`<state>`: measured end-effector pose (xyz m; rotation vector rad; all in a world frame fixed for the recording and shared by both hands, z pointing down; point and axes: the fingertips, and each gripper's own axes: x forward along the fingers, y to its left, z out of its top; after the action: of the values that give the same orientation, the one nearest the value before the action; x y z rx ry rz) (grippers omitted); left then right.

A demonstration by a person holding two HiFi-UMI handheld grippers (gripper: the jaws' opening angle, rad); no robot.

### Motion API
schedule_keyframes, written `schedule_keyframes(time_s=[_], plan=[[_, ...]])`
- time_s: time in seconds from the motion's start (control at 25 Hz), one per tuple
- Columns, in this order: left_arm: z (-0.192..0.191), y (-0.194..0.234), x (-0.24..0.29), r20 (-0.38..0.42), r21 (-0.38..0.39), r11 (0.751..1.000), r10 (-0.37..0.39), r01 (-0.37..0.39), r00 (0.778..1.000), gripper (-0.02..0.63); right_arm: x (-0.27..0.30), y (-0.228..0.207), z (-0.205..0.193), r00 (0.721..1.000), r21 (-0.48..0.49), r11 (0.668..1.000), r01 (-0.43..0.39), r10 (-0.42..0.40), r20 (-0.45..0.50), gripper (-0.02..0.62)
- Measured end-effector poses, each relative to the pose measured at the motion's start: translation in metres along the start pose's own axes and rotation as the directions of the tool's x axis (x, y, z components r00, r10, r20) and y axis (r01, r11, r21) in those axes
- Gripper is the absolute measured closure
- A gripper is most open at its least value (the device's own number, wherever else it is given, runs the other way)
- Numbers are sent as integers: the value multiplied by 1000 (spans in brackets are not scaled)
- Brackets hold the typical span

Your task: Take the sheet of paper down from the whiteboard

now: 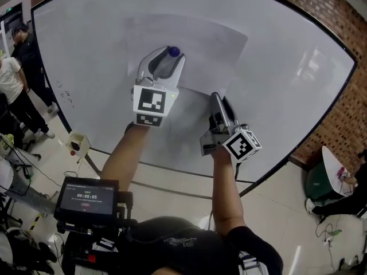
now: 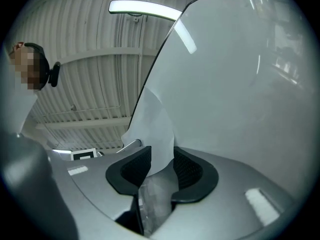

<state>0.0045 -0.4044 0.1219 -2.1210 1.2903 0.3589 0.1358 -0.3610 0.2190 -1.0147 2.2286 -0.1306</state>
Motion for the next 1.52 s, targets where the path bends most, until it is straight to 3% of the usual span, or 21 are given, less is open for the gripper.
schedule_keyframes(time_s=[0.12,0.28,1.12,1.32,1.52], plan=[[3,0,1,1,16,1000,15,-15,1000,468,2,-3,3,1000,24,1000,7,-7,11,489],[6,-1,3,2,25,999,23,-23,1000,479,5,-11,6,999,30,999,42,-42,25,588],[-5,5,-17,-11,-50,998,27,-27,1000,483,-3,-9,-5,999,-33,999,33,-33,0,583],[-39,12,-47,-70,-131,988,72,-80,995,483,-16,-20,-21,995,-73,995,69,-74,-64,583],[-72,14,-73,-136,-144,983,92,-111,986,483,-27,-31,-56,986,-138,986,92,-109,-125,583]])
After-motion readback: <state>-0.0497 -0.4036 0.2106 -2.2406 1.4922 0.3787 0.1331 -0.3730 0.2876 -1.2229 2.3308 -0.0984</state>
